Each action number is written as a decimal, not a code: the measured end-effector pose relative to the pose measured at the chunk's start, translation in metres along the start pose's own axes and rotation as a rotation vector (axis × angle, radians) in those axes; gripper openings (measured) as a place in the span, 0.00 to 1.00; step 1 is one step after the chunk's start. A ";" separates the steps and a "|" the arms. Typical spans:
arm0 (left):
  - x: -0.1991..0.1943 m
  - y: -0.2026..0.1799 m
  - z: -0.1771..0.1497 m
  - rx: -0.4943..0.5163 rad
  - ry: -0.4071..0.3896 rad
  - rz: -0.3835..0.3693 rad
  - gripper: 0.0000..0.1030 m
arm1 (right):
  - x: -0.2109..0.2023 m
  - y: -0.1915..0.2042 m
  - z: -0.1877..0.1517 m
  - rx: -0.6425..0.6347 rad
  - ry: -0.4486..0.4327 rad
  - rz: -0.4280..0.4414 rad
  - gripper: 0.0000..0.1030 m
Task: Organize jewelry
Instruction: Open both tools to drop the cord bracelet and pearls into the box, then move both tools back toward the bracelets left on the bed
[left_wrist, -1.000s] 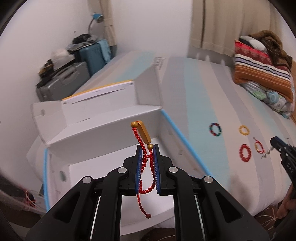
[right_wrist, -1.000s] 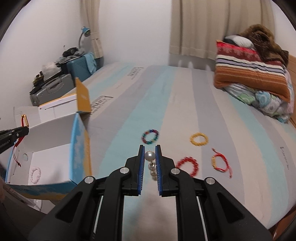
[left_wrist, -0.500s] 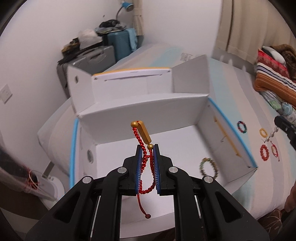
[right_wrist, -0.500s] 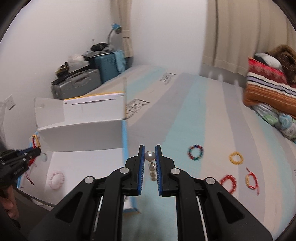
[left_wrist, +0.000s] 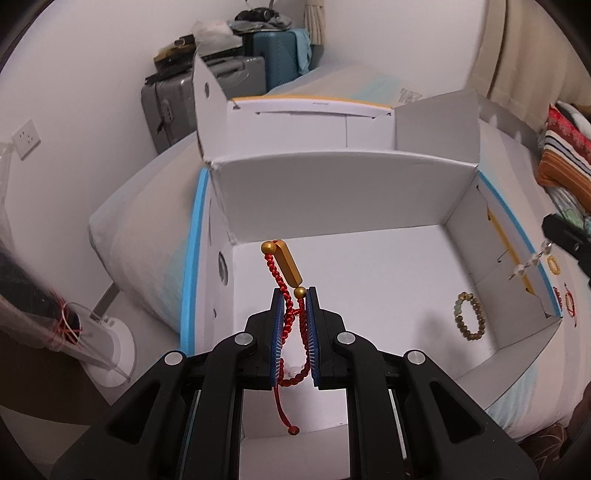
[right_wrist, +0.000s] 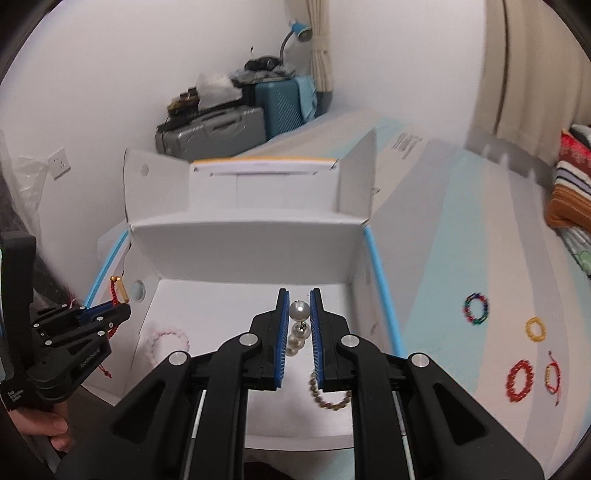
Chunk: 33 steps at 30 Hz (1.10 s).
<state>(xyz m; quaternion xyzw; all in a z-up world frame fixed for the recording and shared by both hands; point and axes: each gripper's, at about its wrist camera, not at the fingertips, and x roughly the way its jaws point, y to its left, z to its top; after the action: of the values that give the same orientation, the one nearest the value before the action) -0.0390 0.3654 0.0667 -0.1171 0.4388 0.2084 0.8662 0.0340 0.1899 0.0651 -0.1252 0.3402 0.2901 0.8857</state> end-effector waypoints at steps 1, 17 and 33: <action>0.001 0.001 0.000 -0.003 0.004 0.001 0.11 | 0.003 0.002 -0.002 -0.001 0.010 0.003 0.10; 0.000 0.000 0.000 0.000 -0.025 0.055 0.65 | 0.013 0.012 -0.007 -0.001 0.038 -0.034 0.63; -0.021 -0.024 0.005 0.006 -0.103 0.060 0.94 | -0.001 -0.018 -0.012 0.053 0.010 -0.044 0.93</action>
<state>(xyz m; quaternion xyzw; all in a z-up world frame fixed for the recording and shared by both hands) -0.0351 0.3405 0.0868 -0.0903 0.3977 0.2386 0.8813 0.0375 0.1697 0.0574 -0.1107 0.3495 0.2606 0.8931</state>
